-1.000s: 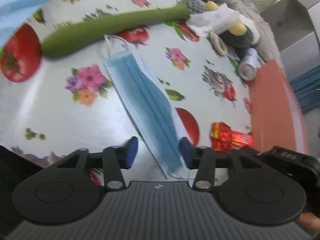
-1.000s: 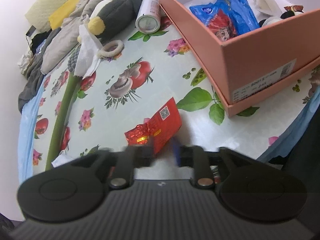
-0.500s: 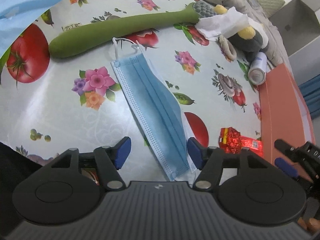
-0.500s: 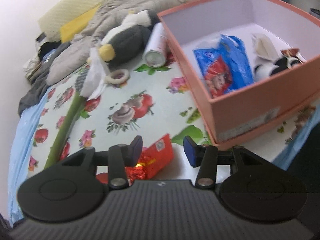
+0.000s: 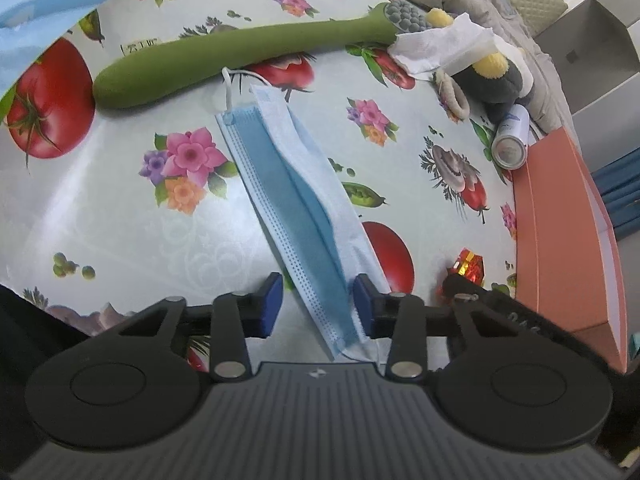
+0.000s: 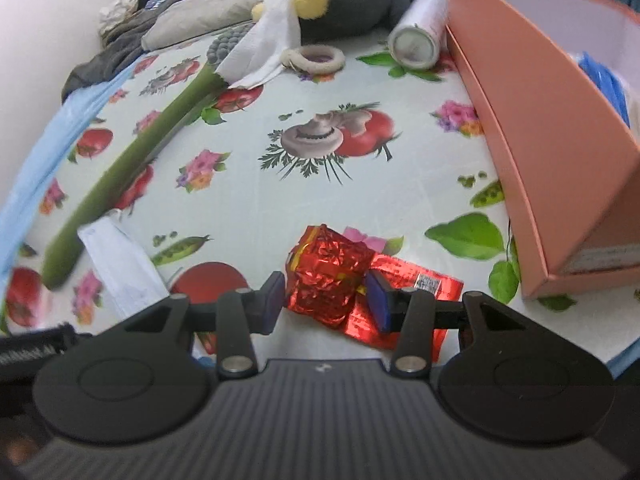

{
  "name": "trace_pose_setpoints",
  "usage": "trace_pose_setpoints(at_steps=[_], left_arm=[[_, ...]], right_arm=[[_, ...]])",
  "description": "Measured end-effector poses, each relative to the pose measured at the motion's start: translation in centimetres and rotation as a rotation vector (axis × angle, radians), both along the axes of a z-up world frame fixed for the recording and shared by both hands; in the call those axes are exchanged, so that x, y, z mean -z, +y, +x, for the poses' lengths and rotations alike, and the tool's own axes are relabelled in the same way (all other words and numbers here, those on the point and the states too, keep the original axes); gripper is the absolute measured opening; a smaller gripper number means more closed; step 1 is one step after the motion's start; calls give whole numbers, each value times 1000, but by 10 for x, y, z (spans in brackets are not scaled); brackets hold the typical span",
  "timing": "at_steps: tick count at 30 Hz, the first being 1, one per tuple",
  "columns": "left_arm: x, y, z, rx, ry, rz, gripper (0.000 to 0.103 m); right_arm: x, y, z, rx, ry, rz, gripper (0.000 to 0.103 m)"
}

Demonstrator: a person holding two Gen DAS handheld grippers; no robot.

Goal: Organize soft objects

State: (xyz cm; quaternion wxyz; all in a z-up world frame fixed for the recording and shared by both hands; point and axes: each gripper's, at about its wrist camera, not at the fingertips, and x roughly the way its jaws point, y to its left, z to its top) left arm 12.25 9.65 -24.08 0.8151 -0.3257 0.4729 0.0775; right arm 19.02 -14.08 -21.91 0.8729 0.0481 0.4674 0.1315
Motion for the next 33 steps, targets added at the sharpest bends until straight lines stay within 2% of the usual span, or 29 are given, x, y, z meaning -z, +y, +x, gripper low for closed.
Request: trace_pose_setpoints(at_steps=[9,13,21,33], left_arm=[[2,3,-1,-5,-5,-23,41],[1,3,-1,1,-6,-20,41],[2,11,-5,-41,-16,-41,41],[5,18,-5,-76,-25,-126,41]], right_arm=[[0,-2,2,-5,-7,-16,42],[-4,-2,0,-14,-8,6,42],[-24,17,-20,-160,-44,63,42],[-3,50,-38,-334,20,56,42]])
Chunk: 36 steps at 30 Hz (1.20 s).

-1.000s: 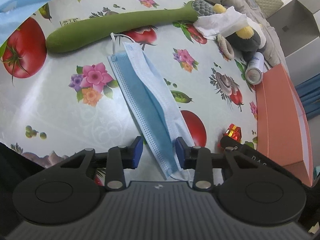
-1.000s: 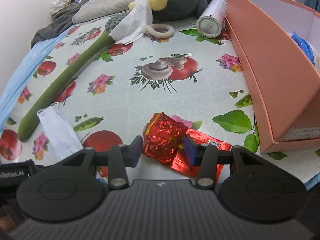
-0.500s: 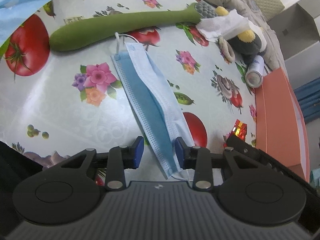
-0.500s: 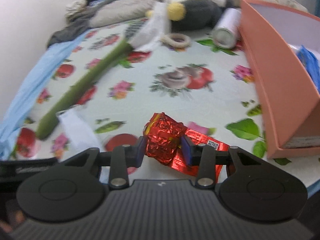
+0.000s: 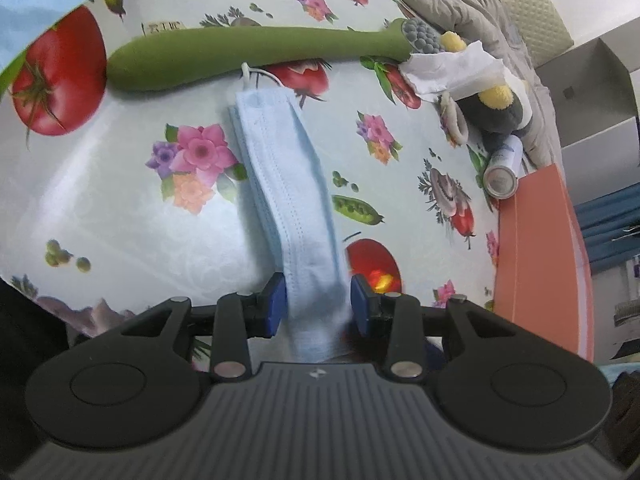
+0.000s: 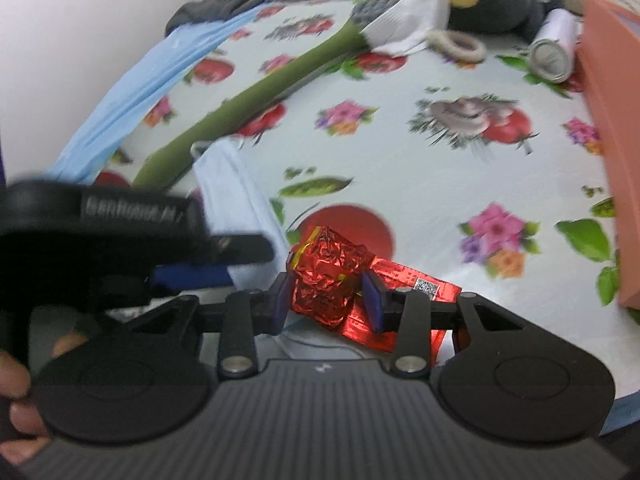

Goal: Organize soft objects

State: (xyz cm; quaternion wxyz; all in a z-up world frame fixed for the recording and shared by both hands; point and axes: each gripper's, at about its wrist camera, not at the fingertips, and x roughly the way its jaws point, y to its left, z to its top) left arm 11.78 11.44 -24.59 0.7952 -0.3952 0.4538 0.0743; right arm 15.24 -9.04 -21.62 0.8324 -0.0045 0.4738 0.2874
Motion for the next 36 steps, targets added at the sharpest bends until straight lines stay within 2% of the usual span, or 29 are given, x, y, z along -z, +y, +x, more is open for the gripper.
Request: trace_pose_setpoints(at_steps=[7,8,11,17,26,36], left_arm=[[2,-4,4,2,3,18,40],[1,-6,6,9,8,37,38],[2,-8,9,30,15,86,23],[3,-10,10,65,21,143,6],[-5,-10,5,64,2,148,2],[-45,-18,-1,102,-68,195,2]], right_arm=[[2,4,-5,-32,-5,-7,42],[2,4,-4,-32,0,-6,42],[1,3,-4,-23,10,1,41],[0,-8,-1,25,30,14,42],[-11,-22,3,68,8,10,41],[-49,-42,-2,107,-67,42,42]])
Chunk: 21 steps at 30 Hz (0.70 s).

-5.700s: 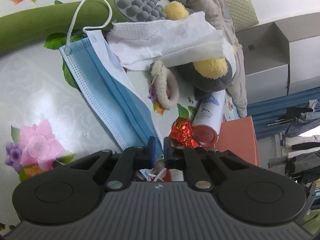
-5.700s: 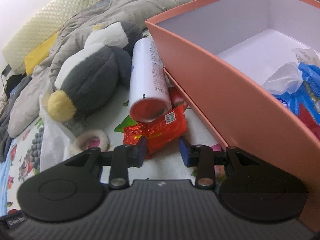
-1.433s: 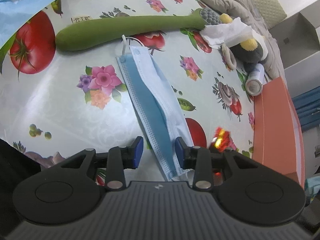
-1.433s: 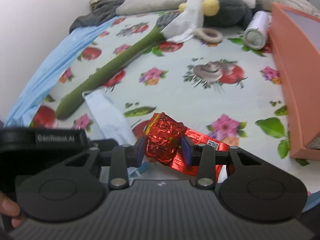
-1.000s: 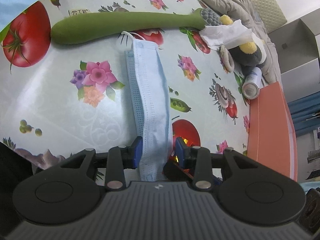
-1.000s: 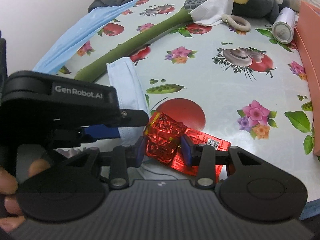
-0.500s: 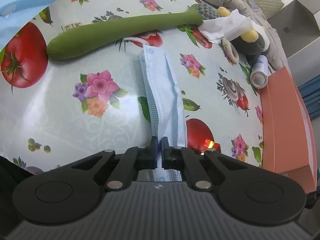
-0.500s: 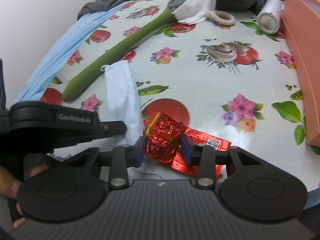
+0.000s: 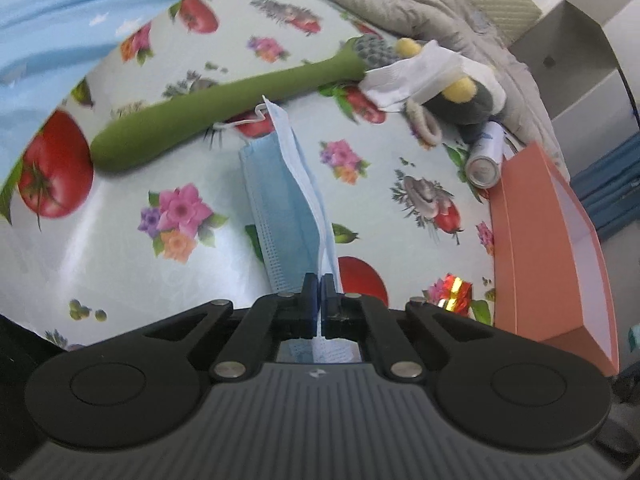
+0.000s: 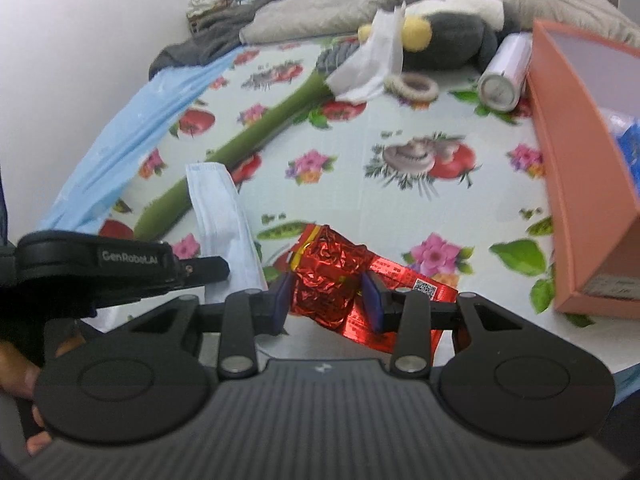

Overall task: Organize soft objects
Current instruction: 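Carry the mask with the left tool while the right tool carries the red candy over the pink box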

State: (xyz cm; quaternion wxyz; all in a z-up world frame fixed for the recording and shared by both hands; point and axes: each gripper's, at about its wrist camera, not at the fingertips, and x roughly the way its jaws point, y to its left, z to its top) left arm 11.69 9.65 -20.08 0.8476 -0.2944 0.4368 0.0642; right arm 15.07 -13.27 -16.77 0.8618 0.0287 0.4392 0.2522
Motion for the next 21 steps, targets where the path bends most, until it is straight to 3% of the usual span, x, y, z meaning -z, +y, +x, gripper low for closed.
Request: trace_pose_setpoints(at_steps=[14,21], left_arm=[[-76,-26,-8,106,-144,74,2],[-123,-45,14,196,-227,116,2]], right_arm=[[-67,-37,-13,55,-144,60,42],[-97,-52,-5,59,-218,55,42]])
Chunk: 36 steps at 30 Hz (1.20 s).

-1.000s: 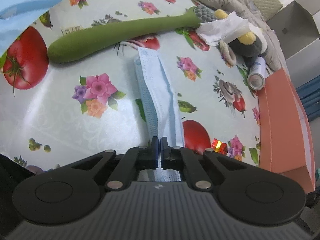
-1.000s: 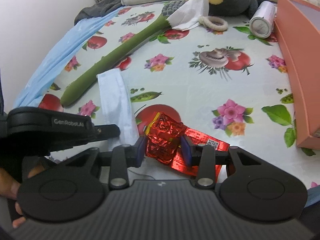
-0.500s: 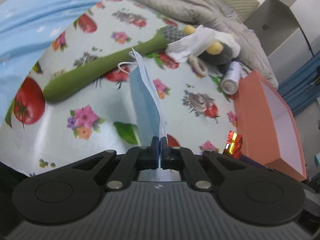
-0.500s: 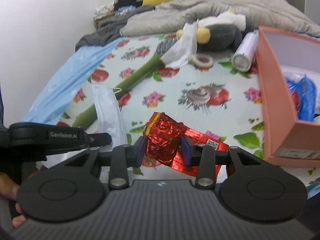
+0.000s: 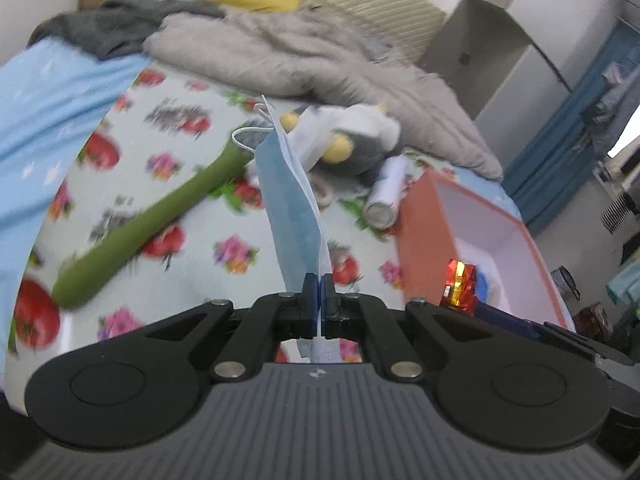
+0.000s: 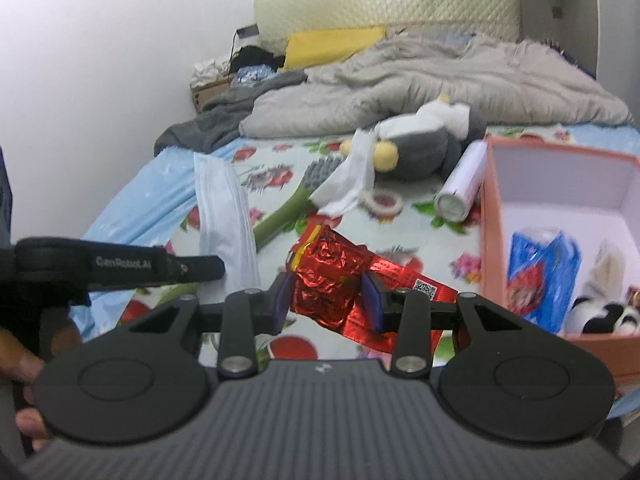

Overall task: Organize soft objects
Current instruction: 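Carry the mask with the left tool while the right tool carries the red candy over the pink box, then open both tools to drop the mask and red candy into the box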

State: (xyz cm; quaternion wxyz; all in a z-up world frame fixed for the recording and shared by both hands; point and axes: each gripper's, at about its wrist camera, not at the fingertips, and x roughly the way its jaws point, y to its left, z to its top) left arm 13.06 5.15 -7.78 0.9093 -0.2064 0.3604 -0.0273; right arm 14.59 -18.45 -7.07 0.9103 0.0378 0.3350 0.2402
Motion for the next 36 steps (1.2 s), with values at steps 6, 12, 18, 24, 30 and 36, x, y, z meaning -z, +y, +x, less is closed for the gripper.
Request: trace_pose_setpoints(at_steps=[6,12,18,24,30,36], left_arm=[[-44,-24,17,85,-76,21,2],[-86,-58,39,173,-143,58,2],[-108,-96,66,282,-156,6,2],[-107,-143,90,379,-153,40,2],[-72,-184,133,473,-91,50,2],[-17,-216,189,533,31,54,2]], right_arm=[[-32,-23,12,51,-84,-2,42],[-65,-52,21,120,-178,-17,42],[-85,-91,34,198,-223,-25,42],[-77,-131,49,273,-172,-49,42],[-39,-165,82,348,-41,-70,42],[8,-191,113,389,61,-89,42]])
